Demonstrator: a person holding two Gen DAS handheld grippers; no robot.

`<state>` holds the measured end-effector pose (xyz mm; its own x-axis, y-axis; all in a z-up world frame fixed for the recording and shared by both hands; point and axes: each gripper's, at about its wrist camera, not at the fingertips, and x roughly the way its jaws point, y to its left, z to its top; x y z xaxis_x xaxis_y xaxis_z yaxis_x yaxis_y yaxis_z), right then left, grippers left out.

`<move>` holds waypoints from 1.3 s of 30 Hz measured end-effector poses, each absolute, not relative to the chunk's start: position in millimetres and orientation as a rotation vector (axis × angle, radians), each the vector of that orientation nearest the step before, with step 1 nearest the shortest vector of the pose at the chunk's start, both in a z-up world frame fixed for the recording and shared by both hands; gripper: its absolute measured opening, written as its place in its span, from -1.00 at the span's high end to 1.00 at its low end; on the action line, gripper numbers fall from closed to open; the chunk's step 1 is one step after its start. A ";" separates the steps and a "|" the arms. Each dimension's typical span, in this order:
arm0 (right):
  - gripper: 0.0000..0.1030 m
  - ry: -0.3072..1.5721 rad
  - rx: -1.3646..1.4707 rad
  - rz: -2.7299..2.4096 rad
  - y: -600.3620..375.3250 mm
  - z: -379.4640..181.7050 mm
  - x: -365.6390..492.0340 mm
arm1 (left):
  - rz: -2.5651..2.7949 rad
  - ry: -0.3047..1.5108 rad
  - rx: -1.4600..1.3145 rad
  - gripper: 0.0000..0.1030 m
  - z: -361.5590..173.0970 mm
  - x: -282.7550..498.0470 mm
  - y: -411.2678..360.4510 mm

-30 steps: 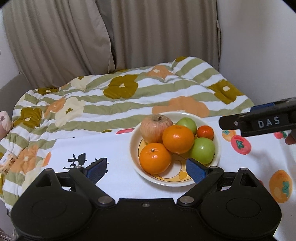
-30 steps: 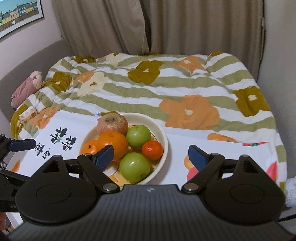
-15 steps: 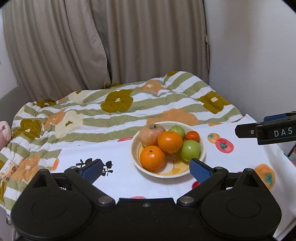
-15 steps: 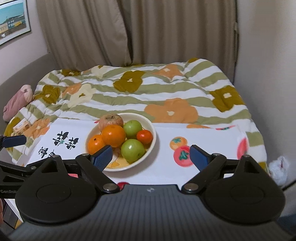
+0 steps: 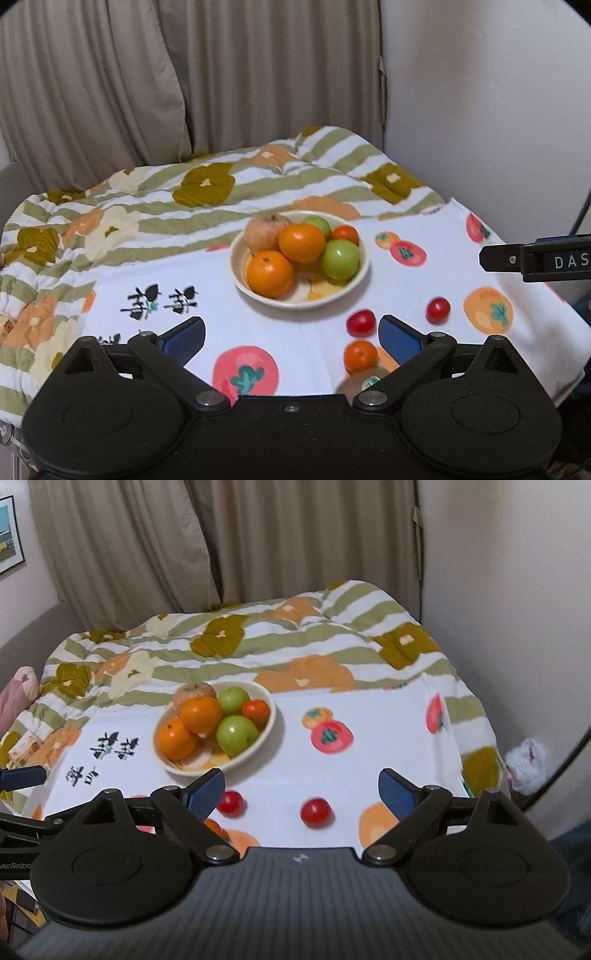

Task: Organize fruits
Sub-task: 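Withdraw both grippers from the bowl toward the kiwi and cherry tomatoes, then grasp the brown kiwi with the left gripper while the right gripper grasps a red cherry tomato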

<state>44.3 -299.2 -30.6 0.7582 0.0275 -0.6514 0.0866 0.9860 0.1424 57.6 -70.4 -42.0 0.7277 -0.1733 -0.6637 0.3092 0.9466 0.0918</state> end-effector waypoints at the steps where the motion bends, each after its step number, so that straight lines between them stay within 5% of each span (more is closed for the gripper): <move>1: -1.00 0.713 0.169 -0.039 -300.1 -34.3 41.9 | -0.275 0.715 0.202 -0.98 -45.7 56.3 -72.4; 12: -1.00 0.753 0.178 -0.020 -316.8 -90.8 54.0 | -0.239 0.844 0.200 -0.95 -105.5 62.4 -103.3; 25: -0.96 0.814 0.115 0.057 -324.7 -137.8 95.7 | -0.190 0.950 0.156 -0.67 -148.2 79.8 -130.2; 39: -0.56 0.855 0.058 0.114 -310.8 -151.4 113.9 | -0.194 0.987 0.123 -0.39 -154.5 77.0 -132.6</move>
